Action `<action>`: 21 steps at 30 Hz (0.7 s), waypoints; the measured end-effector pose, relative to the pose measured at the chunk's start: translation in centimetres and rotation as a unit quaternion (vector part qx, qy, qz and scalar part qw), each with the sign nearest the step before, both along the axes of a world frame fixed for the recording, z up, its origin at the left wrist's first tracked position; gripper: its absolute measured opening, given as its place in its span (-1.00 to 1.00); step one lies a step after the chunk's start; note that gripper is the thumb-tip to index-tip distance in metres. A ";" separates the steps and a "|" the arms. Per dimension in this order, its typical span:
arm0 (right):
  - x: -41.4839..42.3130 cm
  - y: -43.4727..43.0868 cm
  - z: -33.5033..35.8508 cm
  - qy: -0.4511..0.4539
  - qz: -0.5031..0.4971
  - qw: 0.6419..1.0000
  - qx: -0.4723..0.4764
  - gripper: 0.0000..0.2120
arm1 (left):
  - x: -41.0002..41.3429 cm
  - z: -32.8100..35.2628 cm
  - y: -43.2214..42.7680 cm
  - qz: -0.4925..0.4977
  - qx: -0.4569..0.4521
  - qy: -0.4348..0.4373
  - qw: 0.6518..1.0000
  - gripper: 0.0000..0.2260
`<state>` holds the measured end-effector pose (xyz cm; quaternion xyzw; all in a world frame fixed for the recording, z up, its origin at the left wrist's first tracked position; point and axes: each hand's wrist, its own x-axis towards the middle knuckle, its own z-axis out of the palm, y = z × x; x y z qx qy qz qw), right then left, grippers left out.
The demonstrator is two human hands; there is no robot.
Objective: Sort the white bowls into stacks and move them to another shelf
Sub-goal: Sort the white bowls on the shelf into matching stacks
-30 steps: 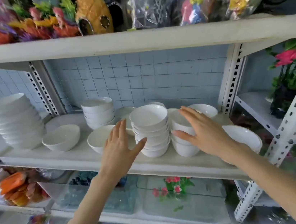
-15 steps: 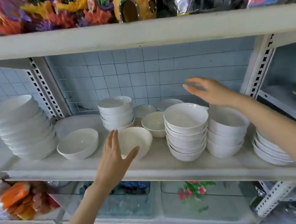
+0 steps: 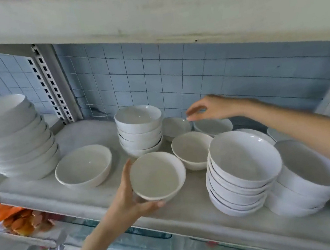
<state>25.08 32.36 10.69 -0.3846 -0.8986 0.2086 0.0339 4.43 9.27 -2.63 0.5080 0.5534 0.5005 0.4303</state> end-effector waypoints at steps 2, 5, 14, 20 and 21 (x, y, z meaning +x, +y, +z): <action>-1.4 1.2 -0.8 -0.018 0.021 1.000 -0.011 -0.63 | -0.2 -0.1 0.3 0.002 -0.002 -0.008 1.000 0.12; -3.4 2.8 -2.5 -0.060 0.051 0.996 -0.035 -0.67 | -0.2 -0.1 0.3 0.013 0.003 -0.008 1.000 0.04; -8.1 4.7 -5.8 -0.162 0.083 0.982 -0.054 -0.82 | -0.2 0.1 0.4 0.031 0.014 0.006 0.999 -0.12; -8.8 4.8 -6.6 -0.194 0.094 0.976 -0.035 -0.70 | -0.4 0.0 0.4 0.027 0.016 0.021 0.999 -0.09; -8.7 4.6 -6.4 -0.188 0.091 0.978 -0.027 -0.75 | -0.3 0.0 0.4 0.031 0.016 0.025 0.999 -0.09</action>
